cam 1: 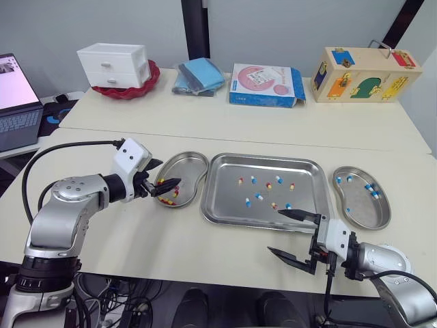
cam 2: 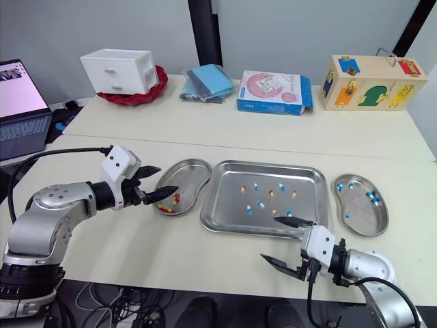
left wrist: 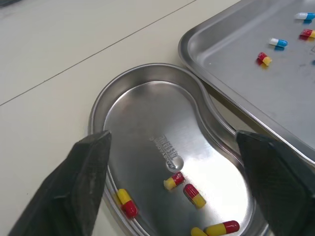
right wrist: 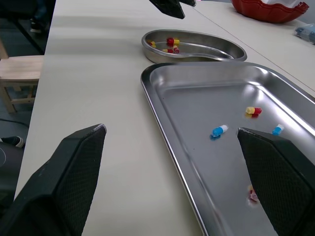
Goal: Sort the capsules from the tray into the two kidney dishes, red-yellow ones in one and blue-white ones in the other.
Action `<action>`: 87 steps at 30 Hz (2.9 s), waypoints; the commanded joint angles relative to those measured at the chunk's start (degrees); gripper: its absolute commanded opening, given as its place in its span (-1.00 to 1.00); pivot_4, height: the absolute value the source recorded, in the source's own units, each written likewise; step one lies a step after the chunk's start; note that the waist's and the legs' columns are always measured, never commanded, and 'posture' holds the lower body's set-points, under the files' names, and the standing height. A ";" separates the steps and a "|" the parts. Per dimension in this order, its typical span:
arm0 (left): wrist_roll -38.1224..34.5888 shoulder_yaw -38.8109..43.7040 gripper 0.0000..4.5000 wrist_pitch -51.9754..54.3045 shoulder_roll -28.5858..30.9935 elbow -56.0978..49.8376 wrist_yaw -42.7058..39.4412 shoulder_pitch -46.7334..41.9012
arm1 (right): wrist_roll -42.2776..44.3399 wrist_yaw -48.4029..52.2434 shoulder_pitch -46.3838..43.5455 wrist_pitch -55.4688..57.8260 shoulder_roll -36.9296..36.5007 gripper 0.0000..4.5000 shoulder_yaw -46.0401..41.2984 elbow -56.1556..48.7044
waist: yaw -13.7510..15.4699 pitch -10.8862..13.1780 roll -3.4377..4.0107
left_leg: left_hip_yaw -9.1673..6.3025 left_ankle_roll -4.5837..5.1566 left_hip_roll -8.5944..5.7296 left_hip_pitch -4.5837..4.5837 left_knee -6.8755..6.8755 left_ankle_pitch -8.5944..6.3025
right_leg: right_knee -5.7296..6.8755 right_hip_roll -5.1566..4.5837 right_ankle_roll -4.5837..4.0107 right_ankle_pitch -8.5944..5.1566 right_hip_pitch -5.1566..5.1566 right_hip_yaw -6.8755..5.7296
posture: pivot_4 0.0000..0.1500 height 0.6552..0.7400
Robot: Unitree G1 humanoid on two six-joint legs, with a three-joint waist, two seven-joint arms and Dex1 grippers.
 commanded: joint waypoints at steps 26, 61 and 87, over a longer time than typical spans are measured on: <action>-3.91 27.30 0.99 -18.26 -0.44 5.79 -4.17 38.27 | 5.99 8.14 29.18 -0.05 -7.00 1.00 -42.36 8.16 | -0.09 -0.03 -0.07 | 0.12 -0.01 0.02 0.16 -0.25 -0.01 | -0.09 -0.10 -0.17 -0.11 0.04 0.03 | 1.00 0.79; -4.54 21.53 0.99 -21.27 -1.51 4.06 -4.97 36.42 | 3.26 -5.49 23.38 9.50 1.33 1.00 -25.79 -15.69 | -0.16 -0.11 -0.01 | 0.22 -0.04 0.05 0.40 -0.72 0.01 | -0.08 -0.10 -0.28 -0.17 0.04 0.10 | 1.00 0.79; -7.05 -8.33 0.82 5.38 -15.87 -13.33 19.78 -0.80 | -0.81 -11.03 17.62 7.54 5.02 1.00 -14.04 -11.86 | -0.20 -0.16 -0.05 | 0.09 -0.15 0.01 0.34 -0.64 0.08 | -0.03 -0.06 -0.26 -0.16 0.07 -0.03 | 1.00 0.79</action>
